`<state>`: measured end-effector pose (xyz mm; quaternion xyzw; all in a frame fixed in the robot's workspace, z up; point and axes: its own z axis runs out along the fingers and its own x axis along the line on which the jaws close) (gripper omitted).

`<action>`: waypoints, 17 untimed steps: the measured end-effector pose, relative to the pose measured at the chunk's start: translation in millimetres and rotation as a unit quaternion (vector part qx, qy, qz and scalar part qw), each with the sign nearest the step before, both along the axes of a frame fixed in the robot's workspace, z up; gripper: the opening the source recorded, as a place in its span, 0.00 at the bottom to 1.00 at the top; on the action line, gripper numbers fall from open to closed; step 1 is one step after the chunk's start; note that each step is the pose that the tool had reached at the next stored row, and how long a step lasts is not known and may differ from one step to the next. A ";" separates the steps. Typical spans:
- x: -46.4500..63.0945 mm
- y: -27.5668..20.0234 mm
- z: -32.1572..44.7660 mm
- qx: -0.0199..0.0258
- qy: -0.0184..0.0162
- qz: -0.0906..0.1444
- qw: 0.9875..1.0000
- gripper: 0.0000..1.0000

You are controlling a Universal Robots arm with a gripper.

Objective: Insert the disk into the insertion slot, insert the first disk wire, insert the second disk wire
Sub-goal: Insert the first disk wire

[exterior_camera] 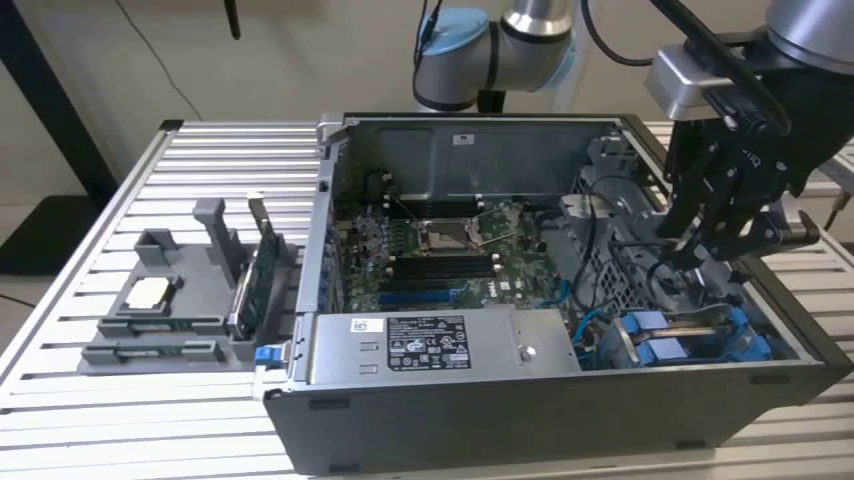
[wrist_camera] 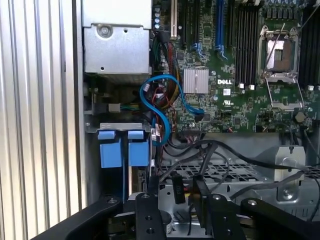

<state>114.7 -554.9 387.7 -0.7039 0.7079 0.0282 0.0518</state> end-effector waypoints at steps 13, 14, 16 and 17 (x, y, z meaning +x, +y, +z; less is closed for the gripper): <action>-1.8 0.6 -3.8 0.012 -0.010 0.006 1.000 0.31; -1.8 0.6 -3.8 0.012 -0.010 0.006 1.000 0.31; -1.8 0.6 -3.8 0.012 -0.010 0.006 1.000 0.31; -1.8 0.6 -3.8 0.012 -0.010 0.006 1.000 0.31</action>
